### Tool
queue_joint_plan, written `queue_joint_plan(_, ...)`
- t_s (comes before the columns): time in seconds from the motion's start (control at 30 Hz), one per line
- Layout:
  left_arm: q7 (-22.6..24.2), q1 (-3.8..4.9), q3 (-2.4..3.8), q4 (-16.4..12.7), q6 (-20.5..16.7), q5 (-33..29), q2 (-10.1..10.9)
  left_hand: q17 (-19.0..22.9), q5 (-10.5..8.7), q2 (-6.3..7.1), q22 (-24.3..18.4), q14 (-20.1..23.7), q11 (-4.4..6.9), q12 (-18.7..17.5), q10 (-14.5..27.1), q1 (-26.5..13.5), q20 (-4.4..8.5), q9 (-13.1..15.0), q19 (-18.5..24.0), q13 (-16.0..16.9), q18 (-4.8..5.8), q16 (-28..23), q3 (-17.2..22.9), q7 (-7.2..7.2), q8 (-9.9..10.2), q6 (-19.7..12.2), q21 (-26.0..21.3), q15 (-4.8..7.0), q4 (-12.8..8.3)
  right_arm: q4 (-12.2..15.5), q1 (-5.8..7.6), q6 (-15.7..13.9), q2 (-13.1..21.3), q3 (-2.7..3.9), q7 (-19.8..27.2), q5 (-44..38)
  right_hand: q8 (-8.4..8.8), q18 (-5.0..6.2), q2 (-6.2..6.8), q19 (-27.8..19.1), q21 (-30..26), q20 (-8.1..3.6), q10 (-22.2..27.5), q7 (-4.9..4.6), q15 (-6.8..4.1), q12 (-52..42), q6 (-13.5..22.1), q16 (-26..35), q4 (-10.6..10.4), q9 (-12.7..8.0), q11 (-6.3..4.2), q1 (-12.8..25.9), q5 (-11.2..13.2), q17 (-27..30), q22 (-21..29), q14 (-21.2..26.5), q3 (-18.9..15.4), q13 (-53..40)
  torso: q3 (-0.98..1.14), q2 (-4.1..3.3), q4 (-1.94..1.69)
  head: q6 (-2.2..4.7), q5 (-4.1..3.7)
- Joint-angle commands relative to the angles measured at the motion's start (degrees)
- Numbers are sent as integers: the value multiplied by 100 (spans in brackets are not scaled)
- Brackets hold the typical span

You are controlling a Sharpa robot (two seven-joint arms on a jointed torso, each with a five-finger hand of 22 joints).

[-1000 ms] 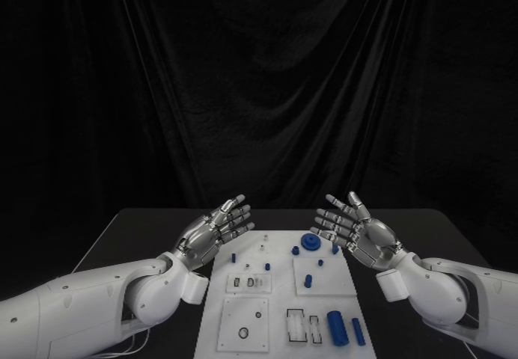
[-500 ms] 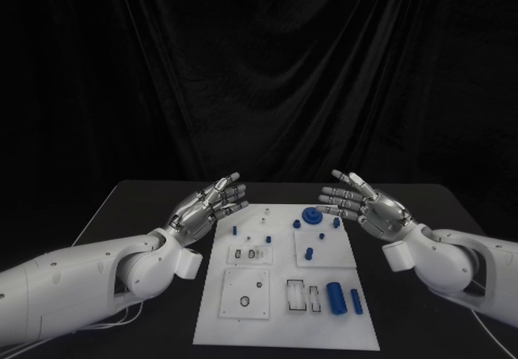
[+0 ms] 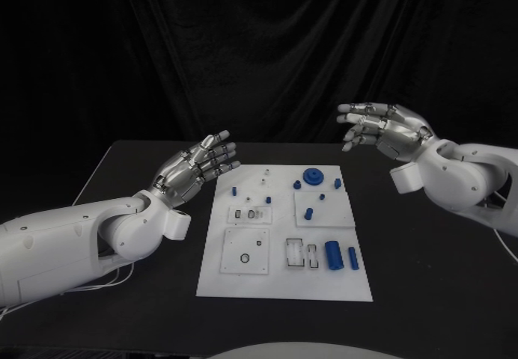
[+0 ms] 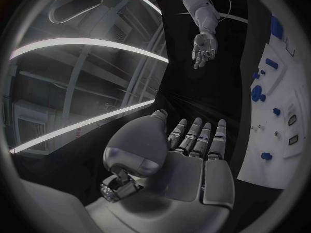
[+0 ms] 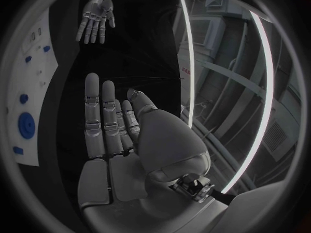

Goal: Assemble the parts on the task board

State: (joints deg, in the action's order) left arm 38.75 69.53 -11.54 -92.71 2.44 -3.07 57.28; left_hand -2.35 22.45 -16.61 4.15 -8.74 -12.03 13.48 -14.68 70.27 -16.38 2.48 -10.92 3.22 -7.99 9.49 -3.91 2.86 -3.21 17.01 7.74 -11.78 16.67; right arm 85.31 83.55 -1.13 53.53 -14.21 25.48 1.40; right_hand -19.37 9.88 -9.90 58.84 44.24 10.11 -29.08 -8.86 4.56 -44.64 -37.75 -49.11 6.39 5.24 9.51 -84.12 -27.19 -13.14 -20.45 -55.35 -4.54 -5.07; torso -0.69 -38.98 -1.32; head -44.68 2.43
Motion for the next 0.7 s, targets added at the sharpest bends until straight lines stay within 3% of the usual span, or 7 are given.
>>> queue_joint_plan(0.03, 1507, 75, 16, -102, -31, -101, 34, -8, 33, 1, 11, -53, 2, 44, -34, 44, 5, 7, -62, 6, -74, 29, 37, -3, -25, 47, 35, 3, -13, -24, 154, -826, -16, 3, -773, -1242, 35, 66, 105, 260, 806, -70, -290, -55, -79, 88, -195, -784, 34, -64, -67, 101, 62, -287, -493, -508, 171, 106, 7, -57, -35, -62, -69)
queue_joint_plan(0.1, 1534, 119, 19, -143, -49, -107, 57, -10, 30, 3, 15, -61, 8, 51, -34, 47, 6, 8, -75, 7, -77, 36, 37, -3, -27, 57, 43, 5, -14, -35, 250, -970, -31, 3, -1008, -1741, 90, 47, 167, 454, 1385, -95, -467, -50, -105, 185, -276, -1259, 35, -107, -107, 214, 107, -463, -937, -744, 298, 142, 0, -93, -55, -44, -124)
queue_joint_plan(0.13, 1555, 154, 21, -181, -64, -111, 81, -10, 30, 3, 15, -61, 8, 51, -34, 47, 6, 8, -75, 7, -77, 36, 37, -3, -27, 57, 43, 5, -14, -42, 322, -1098, -52, 3, -1213, -2226, 119, -75, 230, 864, 1982, -105, -529, -14, -130, 245, -330, -1506, 22, -119, -124, 293, 164, -547, -1801, -980, 335, 143, -11, -125, -84, -22, -172)
queue_joint_plan(0.2, 1576, 187, 23, -230, -75, -114, 111, -9, 30, 3, 17, -61, 13, 49, -27, 50, 6, 8, -83, 5, -78, 36, 37, -4, -27, 59, 49, 7, -14, -53, 393, -1256, -86, 3, -1416, -2795, 198, -175, 298, 1161, 2482, -120, -585, -37, -145, 379, -458, -1681, 27, -125, -135, 363, 213, -593, -2516, -1131, 442, 145, -31, -176, -132, 2, -235)
queue_joint_plan(0.23, 1588, 204, 24, -259, -80, -115, 129, -10, 30, 4, 19, -63, 16, 52, -27, 51, 6, 9, -88, 6, -79, 38, 37, -4, -29, 67, 52, 8, -15, -59, 428, -1353, -110, 3, -1528, -3144, 248, -239, 333, 1343, 2744, -125, -628, -24, -161, 457, -529, -1900, 23, -124, -146, 401, 523, -989, -2933, -1377, 518, 145, -33, -187, -139, 11, -246)
queue_joint_plan(0.53, 1653, 312, 39, -486, -145, -118, 287, -9, 17, 4, 21, -67, 25, 67, -28, 55, 8, 12, -102, 7, -84, 42, 37, -1, -35, 94, 61, 17, -14, -85, 559, -1764, -352, 3, -2569, -6150, 635, -425, 632, 1848, 3427, -161, -907, 97, -198, 912, -723, -2548, -7, -108, -183, 592, 925, -2569, -4119, -2189, 866, 145, -141, -490, -238, 167, -374)
queue_joint_plan(0.7, 1644, 338, 41, -589, -150, -119, 382, -9, 15, 3, 20, -67, 25, 70, -28, 54, 9, 13, -99, 7, -84, 42, 37, 0, -36, 99, 59, 17, -13, -16, 572, -1718, -451, 3, -2955, -7403, 699, -449, 708, 1906, 3501, -161, -926, 154, -200, 1025, -789, -2644, -7, -92, -183, 592, 1073, -2866, -4265, -2315, 929, 143, -172, -600, -252, 191, -383)
